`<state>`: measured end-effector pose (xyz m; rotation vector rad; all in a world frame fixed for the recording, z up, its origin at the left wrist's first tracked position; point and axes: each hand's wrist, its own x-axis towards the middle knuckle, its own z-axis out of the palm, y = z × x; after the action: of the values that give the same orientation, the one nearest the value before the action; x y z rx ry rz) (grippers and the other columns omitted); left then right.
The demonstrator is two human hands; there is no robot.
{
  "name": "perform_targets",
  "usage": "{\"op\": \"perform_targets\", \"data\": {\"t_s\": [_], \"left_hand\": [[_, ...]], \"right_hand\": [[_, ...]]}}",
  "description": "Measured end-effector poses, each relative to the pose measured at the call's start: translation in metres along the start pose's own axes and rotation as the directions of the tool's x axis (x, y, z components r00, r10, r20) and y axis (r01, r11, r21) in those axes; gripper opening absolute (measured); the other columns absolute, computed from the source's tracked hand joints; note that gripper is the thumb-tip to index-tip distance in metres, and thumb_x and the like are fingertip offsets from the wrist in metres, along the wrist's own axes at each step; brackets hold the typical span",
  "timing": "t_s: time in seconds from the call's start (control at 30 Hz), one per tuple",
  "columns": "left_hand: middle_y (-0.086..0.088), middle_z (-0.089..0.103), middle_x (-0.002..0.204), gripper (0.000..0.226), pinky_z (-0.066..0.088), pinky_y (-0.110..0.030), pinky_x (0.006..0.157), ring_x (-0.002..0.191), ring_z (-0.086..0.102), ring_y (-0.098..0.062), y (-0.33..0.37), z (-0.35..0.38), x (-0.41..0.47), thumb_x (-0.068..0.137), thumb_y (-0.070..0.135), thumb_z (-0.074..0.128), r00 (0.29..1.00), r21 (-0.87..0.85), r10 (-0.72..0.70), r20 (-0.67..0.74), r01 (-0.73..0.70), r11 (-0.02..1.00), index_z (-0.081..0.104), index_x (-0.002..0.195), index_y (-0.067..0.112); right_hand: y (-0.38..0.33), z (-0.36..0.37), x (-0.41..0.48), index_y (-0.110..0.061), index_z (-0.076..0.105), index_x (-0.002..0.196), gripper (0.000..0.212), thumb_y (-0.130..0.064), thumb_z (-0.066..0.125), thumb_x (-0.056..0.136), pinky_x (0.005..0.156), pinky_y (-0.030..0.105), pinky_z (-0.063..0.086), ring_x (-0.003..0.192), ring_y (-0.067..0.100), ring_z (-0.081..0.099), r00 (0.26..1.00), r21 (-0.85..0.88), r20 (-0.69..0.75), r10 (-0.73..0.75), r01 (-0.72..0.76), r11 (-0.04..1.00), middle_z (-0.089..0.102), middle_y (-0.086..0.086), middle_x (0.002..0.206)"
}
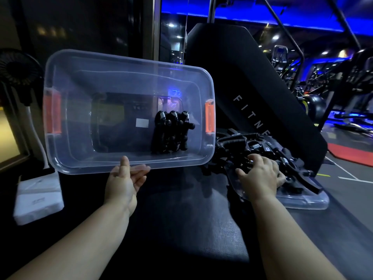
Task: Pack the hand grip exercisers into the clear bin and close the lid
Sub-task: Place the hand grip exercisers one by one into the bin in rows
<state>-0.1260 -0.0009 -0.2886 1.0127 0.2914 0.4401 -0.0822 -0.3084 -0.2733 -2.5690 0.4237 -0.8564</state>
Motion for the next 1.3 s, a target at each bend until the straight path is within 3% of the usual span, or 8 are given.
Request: {"op": "perform_targets", "data": {"t_s": [0.17,0.37,0.63,0.83,1.03,1.3], "left_hand": [[-0.002,0.075,0.071,0.032,0.051,-0.025,0.063,0.073,0.073,-0.015,-0.001,0.0,0.001,0.097,0.047,0.043,1.0,-0.001,0.008,-0.005,-0.008,1.0,0.055,0.095,0.017],[-0.002,0.075,0.072,0.03,0.051,-0.022,0.059,0.073,0.074,-0.015,-0.001,-0.002,0.002,0.097,0.047,0.043,1.0,-0.01,0.013,0.0,-0.013,1.0,0.053,0.095,0.019],[0.0,0.074,0.07,0.027,0.05,-0.024,0.06,0.07,0.073,-0.013,-0.002,-0.002,0.002,0.097,0.048,0.043,0.999,-0.013,0.04,0.005,-0.04,0.999,0.051,0.089,0.023],[0.0,0.074,0.069,0.026,0.051,-0.024,0.061,0.07,0.073,-0.013,-0.001,-0.001,0.001,0.096,0.048,0.043,0.999,-0.016,0.042,0.005,-0.042,0.999,0.051,0.091,0.024],[0.001,0.073,0.067,0.027,0.051,-0.025,0.062,0.068,0.073,-0.012,-0.001,0.002,-0.001,0.097,0.047,0.043,0.999,-0.014,0.05,0.002,-0.05,0.999,0.05,0.09,0.022],[0.0,0.074,0.069,0.028,0.051,-0.023,0.059,0.07,0.073,-0.013,-0.002,0.002,0.001,0.096,0.048,0.043,0.998,-0.006,0.06,-0.003,-0.06,0.998,0.051,0.09,0.022]], "right_hand": [[0.01,0.001,0.005,-0.03,0.047,0.133,0.065,-0.056,0.066,0.077,0.11,0.058,0.009,0.142,0.017,0.017,0.997,-0.039,0.043,0.069,-0.067,0.997,0.041,-0.005,0.145],[0.013,0.0,0.006,-0.033,0.044,0.136,0.07,-0.064,0.061,0.076,0.11,0.053,0.013,0.138,0.021,0.023,0.995,-0.083,0.074,0.072,-0.066,0.994,0.035,-0.002,0.149],[0.014,-0.011,0.009,-0.038,0.056,0.125,0.065,-0.07,0.064,0.069,0.1,0.046,0.024,0.128,0.026,0.03,0.993,-0.117,0.091,0.073,-0.062,0.991,0.04,0.0,0.14],[0.01,-0.01,0.008,-0.036,0.059,0.12,0.058,-0.07,0.061,0.072,0.1,0.048,0.021,0.127,0.026,0.028,0.994,-0.084,0.079,0.081,-0.075,0.994,0.041,0.002,0.137],[-0.012,-0.007,0.02,-0.031,0.057,0.122,0.054,-0.066,0.052,0.081,0.106,0.05,0.013,0.132,0.026,0.024,0.999,-0.077,-0.016,-0.035,0.034,0.996,0.043,0.002,0.137],[-0.036,0.006,0.064,-0.031,0.047,0.135,0.068,-0.072,0.044,0.082,0.111,0.05,0.011,0.143,0.022,0.011,0.961,-0.181,0.157,-0.226,0.253,0.951,0.031,-0.001,0.152]]}}
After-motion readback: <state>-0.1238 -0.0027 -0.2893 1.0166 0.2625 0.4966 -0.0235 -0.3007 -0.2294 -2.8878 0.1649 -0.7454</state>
